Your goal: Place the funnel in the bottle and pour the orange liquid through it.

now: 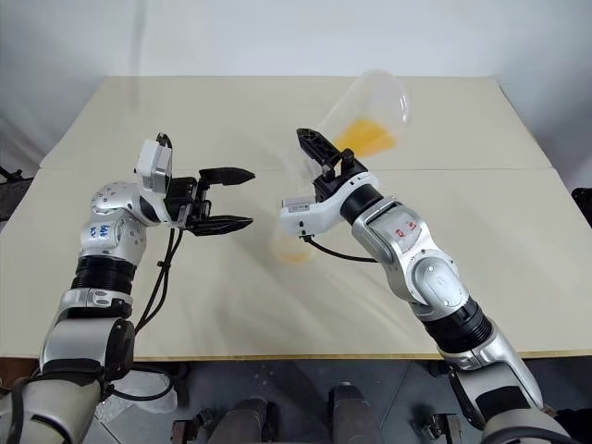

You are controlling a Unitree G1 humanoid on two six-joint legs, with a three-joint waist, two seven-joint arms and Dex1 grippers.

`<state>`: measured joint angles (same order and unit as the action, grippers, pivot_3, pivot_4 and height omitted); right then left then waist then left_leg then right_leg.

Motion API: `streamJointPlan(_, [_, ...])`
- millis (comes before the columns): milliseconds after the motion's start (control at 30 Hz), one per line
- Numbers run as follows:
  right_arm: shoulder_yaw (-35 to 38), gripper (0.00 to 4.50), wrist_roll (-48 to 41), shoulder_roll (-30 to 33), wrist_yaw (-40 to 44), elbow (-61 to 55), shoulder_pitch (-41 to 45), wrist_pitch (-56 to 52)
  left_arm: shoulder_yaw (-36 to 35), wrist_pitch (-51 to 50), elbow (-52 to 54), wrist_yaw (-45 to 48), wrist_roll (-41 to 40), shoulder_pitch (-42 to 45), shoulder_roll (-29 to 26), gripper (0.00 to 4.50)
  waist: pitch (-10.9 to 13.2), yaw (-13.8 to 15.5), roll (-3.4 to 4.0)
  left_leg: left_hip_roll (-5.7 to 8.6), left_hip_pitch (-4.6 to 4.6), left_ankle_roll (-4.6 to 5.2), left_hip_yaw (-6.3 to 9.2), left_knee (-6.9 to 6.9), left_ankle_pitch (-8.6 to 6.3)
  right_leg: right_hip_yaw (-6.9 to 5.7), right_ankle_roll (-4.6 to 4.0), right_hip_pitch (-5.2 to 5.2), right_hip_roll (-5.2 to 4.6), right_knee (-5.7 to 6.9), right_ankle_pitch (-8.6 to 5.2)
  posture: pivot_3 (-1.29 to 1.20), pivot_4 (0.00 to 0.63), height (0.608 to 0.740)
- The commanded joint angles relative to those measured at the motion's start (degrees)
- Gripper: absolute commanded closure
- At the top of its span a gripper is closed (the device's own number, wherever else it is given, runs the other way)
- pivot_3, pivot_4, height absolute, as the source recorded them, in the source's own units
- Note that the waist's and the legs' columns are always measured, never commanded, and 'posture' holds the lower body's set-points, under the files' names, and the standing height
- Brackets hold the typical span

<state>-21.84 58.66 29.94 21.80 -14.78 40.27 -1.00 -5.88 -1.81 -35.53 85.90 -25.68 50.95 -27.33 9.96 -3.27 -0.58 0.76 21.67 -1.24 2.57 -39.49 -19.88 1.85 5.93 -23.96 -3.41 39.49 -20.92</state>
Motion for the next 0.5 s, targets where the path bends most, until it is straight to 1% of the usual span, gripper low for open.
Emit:
streamJointPlan(33, [2.36, 2.04, 0.77, 0.45, -2.05, -0.53, 1.42, 1.21, -1.07, -0.29, 2.13, 0.32, -1.31, -0.21, -0.48, 0.00, 0.00, 0.00, 0.00, 0.00, 0.00, 0.00, 0.00, 0.00, 0.00, 0.00, 0.00, 0.00, 0.00, 0.00, 0.00, 0.00, 0.150, 0.740])
streamJointPlan(500, [2.68, 2.04, 1.03, 0.60, -3.29, 0.88, 2.07, 2.90, -2.08, -1.83, 4.70, -0.70, -1.50, -1.94, -2.00, 0.00, 0.00, -0.10, 0.00, 0.00, 0.00, 0.00, 0.00, -0.01, 0.00, 0.00, 0.00, 0.00, 0.00, 0.01, 0.00, 0.00, 0.150, 0.740])
